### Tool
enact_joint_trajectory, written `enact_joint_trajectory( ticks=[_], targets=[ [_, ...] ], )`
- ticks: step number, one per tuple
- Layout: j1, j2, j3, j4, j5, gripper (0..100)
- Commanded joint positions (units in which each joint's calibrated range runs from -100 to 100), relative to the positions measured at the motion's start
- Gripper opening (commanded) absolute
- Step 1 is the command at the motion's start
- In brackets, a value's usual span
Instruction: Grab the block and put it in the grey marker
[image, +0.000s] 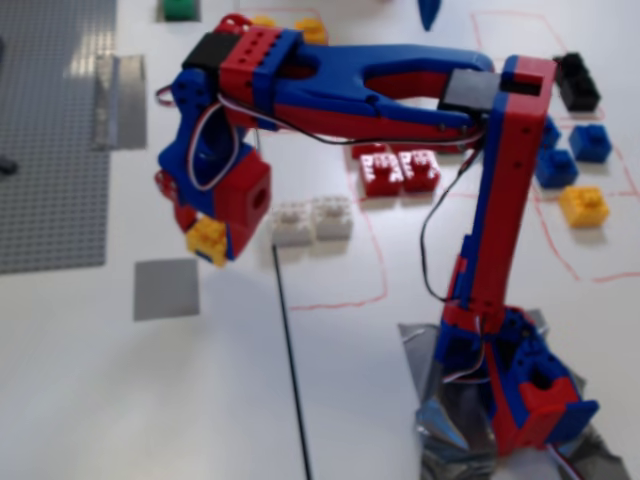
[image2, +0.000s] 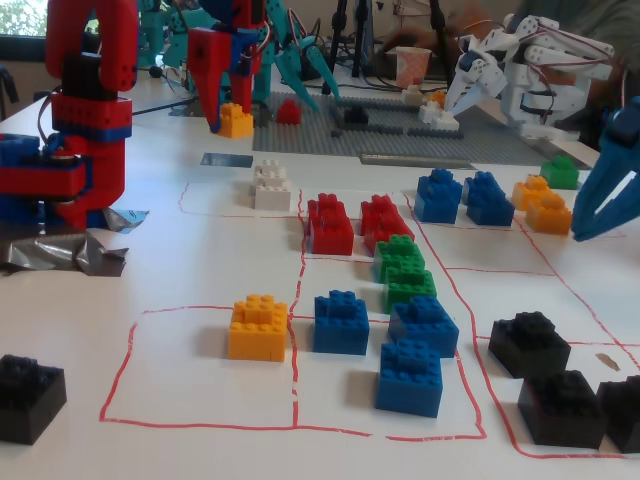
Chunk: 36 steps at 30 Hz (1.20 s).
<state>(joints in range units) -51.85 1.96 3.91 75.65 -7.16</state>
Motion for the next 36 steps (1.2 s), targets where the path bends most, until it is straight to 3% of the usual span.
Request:
enact_joint_trajectory(
  ticks=[1,24,36],
  targets=[
    [-1.1,-0.1,-6.8,-0.8,-0.7,0],
    [-3.0,10.7,-14.2,-2.9,-1.5,0],
    [-3.4,12.0,-14.2,-4.4,0.9,3]
  ],
)
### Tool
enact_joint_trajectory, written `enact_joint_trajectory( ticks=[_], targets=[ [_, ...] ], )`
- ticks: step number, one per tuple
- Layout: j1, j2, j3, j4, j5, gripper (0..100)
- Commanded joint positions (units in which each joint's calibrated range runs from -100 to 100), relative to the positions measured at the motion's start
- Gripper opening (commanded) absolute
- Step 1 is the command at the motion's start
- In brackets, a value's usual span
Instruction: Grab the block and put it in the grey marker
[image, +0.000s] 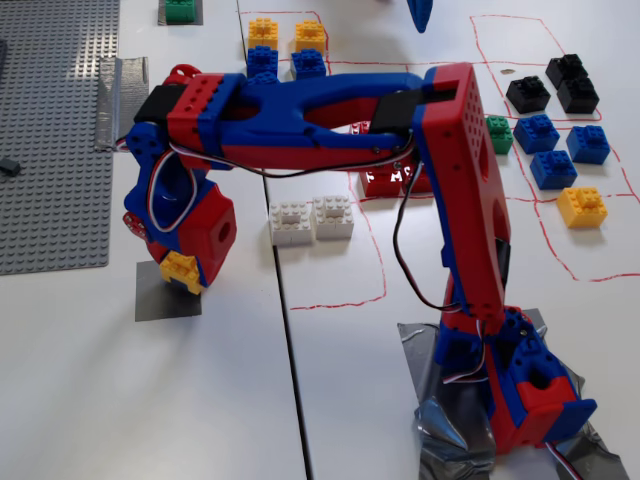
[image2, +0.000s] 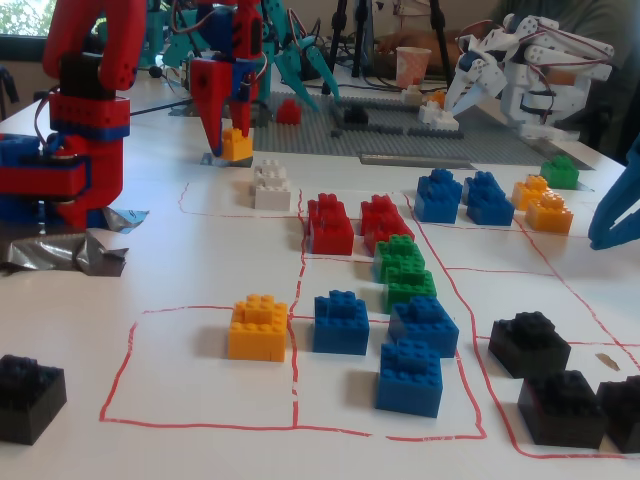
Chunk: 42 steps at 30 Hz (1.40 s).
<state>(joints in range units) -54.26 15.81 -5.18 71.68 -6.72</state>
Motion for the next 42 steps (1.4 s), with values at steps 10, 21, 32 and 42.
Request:
enact_joint_trajectory(
  ticks=[10,21,32,42],
  targets=[
    [-1.2,-1.9,-4.5,0.7,-1.6,27],
    [-0.3,-7.1,-6.4,6.5,-1.0,27],
    [3.7,-17.6,-6.4,11.2,2.2,8],
    [12.2,-25.5,-6.4,16.4,3.9,0]
  ],
)
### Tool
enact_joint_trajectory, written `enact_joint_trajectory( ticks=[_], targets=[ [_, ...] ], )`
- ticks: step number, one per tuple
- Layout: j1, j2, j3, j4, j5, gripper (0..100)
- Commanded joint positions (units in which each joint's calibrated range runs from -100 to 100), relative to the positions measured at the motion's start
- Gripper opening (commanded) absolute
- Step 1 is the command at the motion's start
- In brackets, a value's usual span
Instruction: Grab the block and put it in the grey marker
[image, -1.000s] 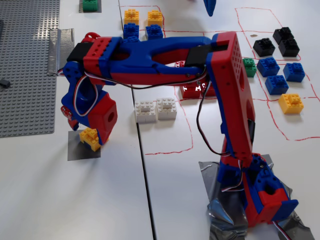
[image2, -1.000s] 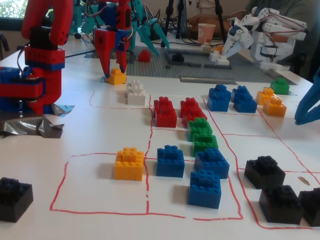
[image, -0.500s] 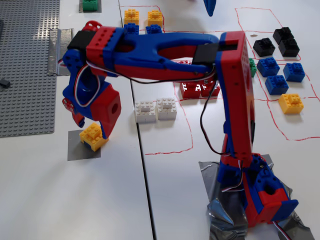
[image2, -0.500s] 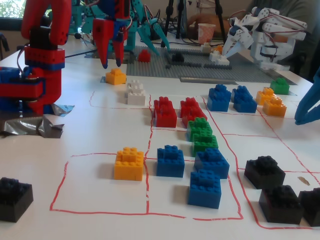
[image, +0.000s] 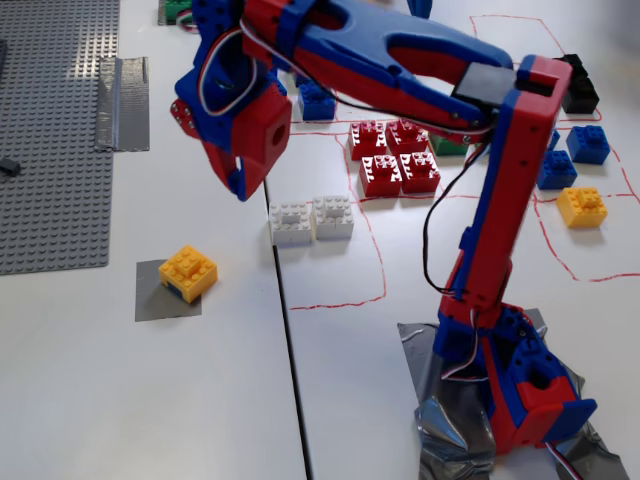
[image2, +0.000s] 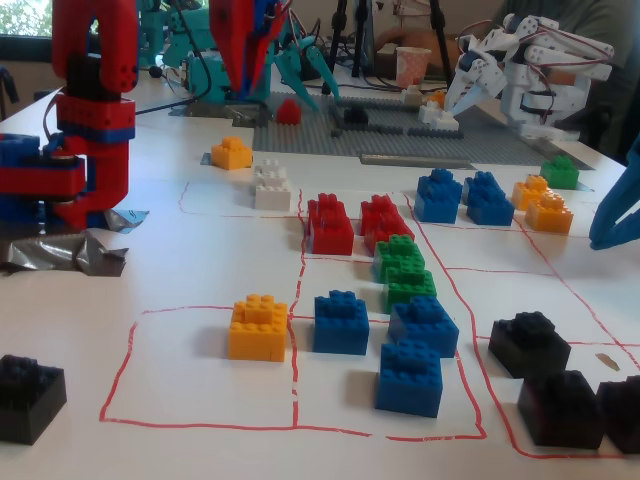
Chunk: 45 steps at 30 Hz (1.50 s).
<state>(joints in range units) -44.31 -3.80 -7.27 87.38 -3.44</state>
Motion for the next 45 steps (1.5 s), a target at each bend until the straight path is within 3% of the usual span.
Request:
enact_joint_trajectory(
  ticks=[1,31,45],
  targets=[
    [3.3,-6.4,-4.4,1.1,0.8,0],
    [45.0,-16.4,-0.4,4.8,6.5,0],
    [50.3,-16.3,7.8,-3.2,7.5,0]
  ],
)
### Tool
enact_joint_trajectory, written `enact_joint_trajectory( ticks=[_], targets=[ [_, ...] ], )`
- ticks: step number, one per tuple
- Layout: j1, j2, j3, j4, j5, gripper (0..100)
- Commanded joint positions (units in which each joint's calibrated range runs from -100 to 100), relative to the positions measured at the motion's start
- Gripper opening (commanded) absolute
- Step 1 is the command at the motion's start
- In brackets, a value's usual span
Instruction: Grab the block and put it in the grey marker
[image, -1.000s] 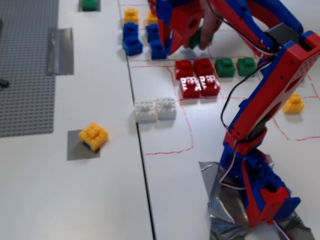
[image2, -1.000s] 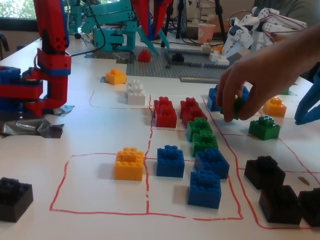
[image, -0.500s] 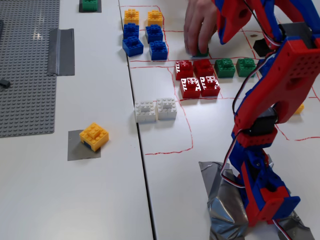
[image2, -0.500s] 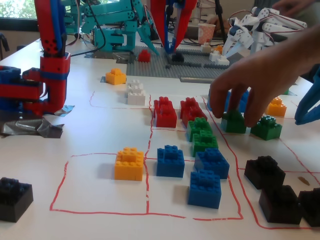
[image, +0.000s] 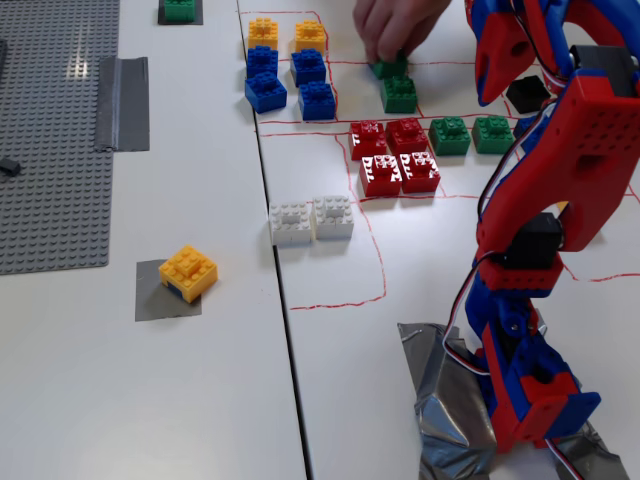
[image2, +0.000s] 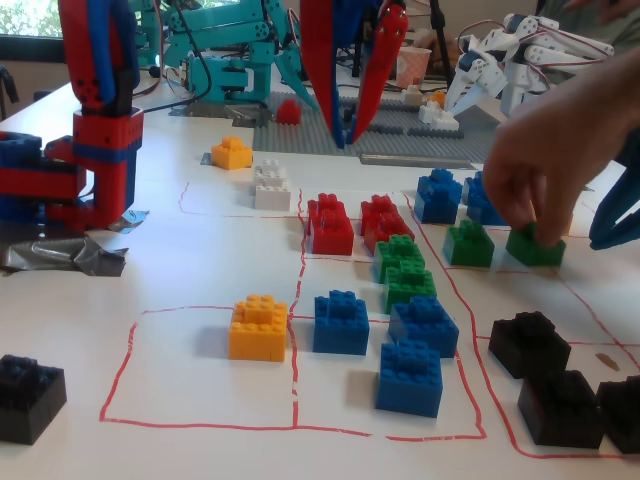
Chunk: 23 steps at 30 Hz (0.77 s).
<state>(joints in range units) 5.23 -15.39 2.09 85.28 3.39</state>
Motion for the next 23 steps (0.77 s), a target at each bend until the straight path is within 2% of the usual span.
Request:
enact_joint_trajectory(
  ticks=[1,23],
  targets=[
    [0.8,-4.7,-1.5,-1.3,0.6,0],
    [1.4,-3.8,0.0,-2.6,0.9,0]
  ],
)
